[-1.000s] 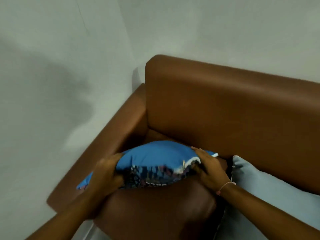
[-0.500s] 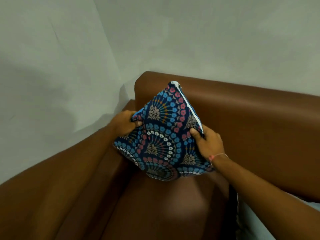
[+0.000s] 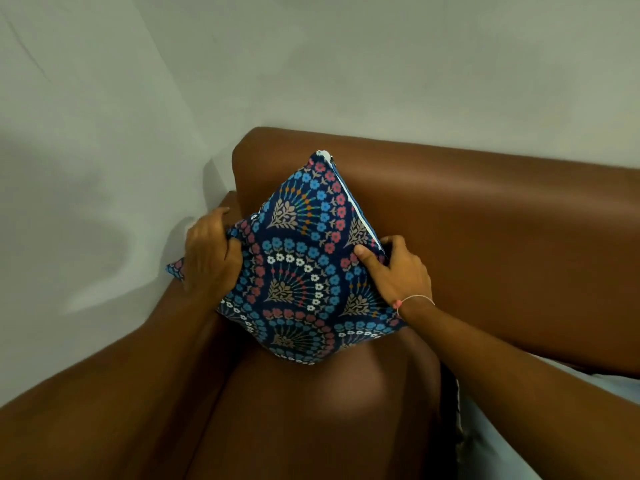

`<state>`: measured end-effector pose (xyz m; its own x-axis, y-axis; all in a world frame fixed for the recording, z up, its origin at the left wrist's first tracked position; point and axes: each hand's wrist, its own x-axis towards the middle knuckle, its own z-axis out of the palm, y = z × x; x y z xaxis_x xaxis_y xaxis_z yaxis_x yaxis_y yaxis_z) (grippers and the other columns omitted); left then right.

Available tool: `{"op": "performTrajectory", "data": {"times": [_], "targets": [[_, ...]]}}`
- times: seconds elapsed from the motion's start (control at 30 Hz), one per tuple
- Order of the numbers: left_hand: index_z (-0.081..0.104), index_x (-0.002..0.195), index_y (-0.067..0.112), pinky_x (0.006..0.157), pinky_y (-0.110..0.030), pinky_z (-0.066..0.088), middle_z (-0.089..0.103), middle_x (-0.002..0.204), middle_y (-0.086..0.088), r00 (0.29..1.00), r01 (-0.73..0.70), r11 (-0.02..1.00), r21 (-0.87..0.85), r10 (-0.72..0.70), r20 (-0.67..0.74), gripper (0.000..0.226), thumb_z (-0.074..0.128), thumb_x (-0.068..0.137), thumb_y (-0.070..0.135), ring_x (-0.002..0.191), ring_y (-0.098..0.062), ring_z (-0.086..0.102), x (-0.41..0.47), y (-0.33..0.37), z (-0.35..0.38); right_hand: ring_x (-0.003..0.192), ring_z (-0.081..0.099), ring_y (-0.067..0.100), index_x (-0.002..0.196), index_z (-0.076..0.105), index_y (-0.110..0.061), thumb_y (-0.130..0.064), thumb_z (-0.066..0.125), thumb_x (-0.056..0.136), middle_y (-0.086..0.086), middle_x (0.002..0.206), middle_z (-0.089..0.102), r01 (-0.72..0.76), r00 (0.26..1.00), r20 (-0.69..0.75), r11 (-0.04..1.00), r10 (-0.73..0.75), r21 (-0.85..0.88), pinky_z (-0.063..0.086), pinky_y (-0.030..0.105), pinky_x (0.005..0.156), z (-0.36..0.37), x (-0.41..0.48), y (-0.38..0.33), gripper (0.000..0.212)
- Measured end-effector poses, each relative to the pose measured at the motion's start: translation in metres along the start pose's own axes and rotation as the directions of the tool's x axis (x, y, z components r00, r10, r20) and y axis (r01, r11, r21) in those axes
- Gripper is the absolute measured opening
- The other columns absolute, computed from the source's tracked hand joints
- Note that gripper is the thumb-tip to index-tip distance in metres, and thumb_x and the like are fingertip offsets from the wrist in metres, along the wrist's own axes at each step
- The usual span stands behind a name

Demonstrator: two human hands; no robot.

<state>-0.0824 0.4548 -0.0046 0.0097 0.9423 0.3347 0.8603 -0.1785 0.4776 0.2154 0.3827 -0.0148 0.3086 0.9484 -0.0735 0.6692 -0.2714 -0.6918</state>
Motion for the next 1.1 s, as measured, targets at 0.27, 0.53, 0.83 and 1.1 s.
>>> {"op": "performTrajectory", "data": {"times": [0.27, 0.53, 0.83, 1.1], "targets": [[0.037, 0.139, 0.017, 0.116, -0.049, 0.020, 0.039, 0.149, -0.009, 0.977, -0.021, 0.999, 0.024, 0.026, -0.211, 0.061, 0.048, 0.081, 0.030, 0.141, -0.029, 0.030, -0.077, 0.052, 0.007, 0.108, 0.062, 0.024, 0.129, 0.046, -0.022, -0.069, 0.034, 0.092, 0.000, 0.123, 0.066, 0.132, 0.975, -0.183, 0.991, -0.125, 0.023, 0.046, 0.038, 0.081, -0.040, -0.028, 0.023, 0.061], [0.042, 0.143, 0.018, 0.109, -0.050, 0.029, 0.039, 0.152, -0.009, 0.883, -0.383, 0.920, -0.086, 0.392, 0.257, 0.070, 0.058, 0.080, 0.046, 0.146, -0.028, 0.027, -0.271, 0.174, 0.062, 0.105, 0.059, 0.031, 0.131, 0.050, -0.015, -0.047, 0.042, 0.100, 0.011, 0.119, 0.065, 0.204, 0.959, -0.137, 0.940, -0.248, -0.274, 0.047, 0.046, 0.089, -0.142, -0.107, 0.161, 0.045], [0.022, 0.154, 0.014, 0.118, -0.057, 0.020, 0.018, 0.163, -0.012, 0.489, -0.650, 0.726, -0.225, 0.626, 0.607, 0.105, 0.055, 0.071, 0.070, 0.151, -0.034, 0.010, -0.416, 0.287, 0.119, 0.117, 0.058, 0.042, 0.135, 0.055, -0.003, 0.007, 0.071, 0.073, 0.019, 0.128, 0.061, 0.230, 0.971, 0.193, 0.787, -0.143, -0.572, 0.046, 0.048, 0.102, -0.230, -0.258, 0.371, 0.064], [0.024, 0.151, 0.003, 0.112, -0.069, 0.018, 0.010, 0.163, -0.022, 0.679, -0.559, 0.818, 0.138, 0.355, 0.643, 0.067, 0.039, 0.088, 0.020, 0.148, -0.043, 0.017, -0.499, 0.298, 0.186, 0.148, 0.017, 0.038, 0.152, 0.006, -0.003, 0.010, 0.044, 0.078, 0.021, 0.161, 0.009, 0.193, 0.972, 0.234, 0.689, -0.036, -0.698, 0.016, 0.041, 0.121, -0.201, -0.291, 0.465, 0.084]]}}
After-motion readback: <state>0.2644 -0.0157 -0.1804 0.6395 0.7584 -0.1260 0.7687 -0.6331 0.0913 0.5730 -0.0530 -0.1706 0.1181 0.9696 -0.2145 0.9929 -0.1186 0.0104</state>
